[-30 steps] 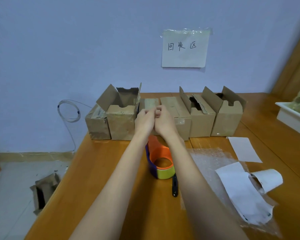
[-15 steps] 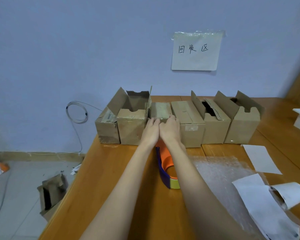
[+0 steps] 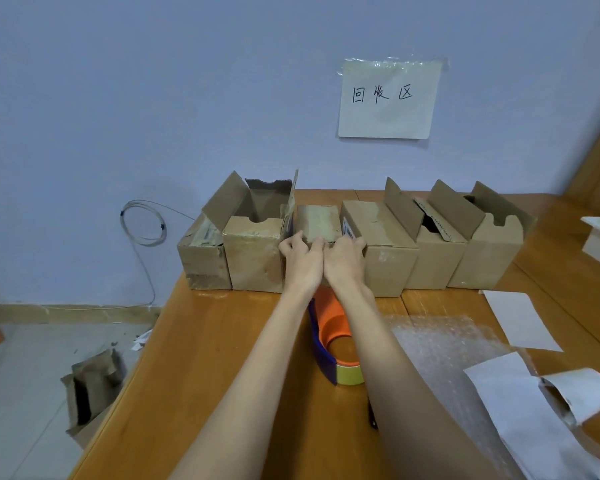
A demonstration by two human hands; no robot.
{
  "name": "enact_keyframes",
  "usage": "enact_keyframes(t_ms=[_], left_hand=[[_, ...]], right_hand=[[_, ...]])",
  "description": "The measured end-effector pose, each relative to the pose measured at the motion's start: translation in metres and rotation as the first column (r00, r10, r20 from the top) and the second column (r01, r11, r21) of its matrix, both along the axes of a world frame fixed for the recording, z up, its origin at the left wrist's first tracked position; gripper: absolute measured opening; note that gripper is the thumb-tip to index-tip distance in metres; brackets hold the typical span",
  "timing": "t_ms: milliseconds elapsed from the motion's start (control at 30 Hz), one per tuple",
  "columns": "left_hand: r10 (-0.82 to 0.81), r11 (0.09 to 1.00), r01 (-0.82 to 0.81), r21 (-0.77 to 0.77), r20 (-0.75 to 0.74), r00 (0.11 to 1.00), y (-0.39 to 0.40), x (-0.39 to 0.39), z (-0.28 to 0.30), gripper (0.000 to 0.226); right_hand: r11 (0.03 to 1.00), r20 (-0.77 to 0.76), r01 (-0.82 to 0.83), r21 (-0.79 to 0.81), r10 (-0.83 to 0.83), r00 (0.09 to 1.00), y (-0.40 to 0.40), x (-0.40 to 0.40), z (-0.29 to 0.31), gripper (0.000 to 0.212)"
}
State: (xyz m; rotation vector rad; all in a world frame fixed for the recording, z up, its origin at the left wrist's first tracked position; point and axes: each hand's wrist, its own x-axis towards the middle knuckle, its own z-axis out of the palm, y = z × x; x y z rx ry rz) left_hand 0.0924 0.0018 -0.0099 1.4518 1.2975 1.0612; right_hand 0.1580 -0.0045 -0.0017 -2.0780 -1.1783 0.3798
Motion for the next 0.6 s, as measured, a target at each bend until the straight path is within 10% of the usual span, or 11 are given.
enact_keyframes(t_ms=[200, 600], left_hand=[[0.036, 0.999, -0.036, -0.010, 0.041, 0.998, -0.010, 0.003, 0.000, 0.065], [0.078, 0.996, -0.086, 0.040, 0.170, 0.982, -0.031, 0.002, 0.010, 0.047]], right_hand=[[1.000, 0.165, -0.005, -0.009, 0.007, 0.986, -0.004, -0.006, -0.009, 0.031], [0.980, -0.090, 0.020, 0.198, -0.003, 0.996, -0.020, -0.006, 0.010, 0.039]])
